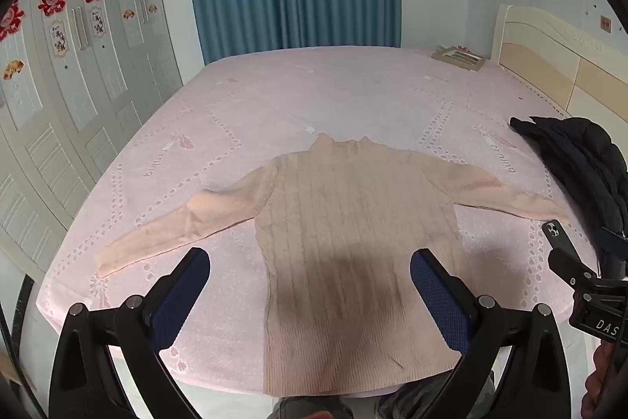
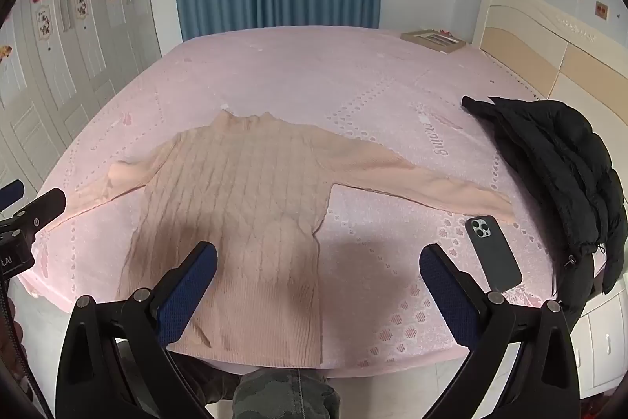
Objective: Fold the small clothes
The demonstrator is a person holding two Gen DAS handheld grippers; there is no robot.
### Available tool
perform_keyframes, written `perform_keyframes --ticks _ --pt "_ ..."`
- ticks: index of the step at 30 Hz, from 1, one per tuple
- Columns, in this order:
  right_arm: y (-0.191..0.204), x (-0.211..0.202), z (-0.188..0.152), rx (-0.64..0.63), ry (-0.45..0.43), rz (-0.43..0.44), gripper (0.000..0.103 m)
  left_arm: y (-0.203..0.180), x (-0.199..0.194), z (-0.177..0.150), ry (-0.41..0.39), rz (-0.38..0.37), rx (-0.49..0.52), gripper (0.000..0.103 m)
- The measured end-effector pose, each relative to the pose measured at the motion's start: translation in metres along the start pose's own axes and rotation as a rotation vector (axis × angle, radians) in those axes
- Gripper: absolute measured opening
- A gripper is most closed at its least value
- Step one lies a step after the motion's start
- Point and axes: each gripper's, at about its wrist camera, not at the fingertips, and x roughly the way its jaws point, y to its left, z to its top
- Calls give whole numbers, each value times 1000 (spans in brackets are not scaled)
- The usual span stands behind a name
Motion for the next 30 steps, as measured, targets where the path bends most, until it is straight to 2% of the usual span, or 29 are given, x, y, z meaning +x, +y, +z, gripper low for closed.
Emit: perform_keyframes --ticks 10,11,30 --pt "-1 -5 6 11 -8 7 101 3 -3 12 -15 -2 31 103" --pt "0 -5 8 11 -7 4 101 2 -5 3 -35 11 15 103" --pt "1 -6 6 12 -32 -1 101 2 0 -5 -26 -4 -7 103"
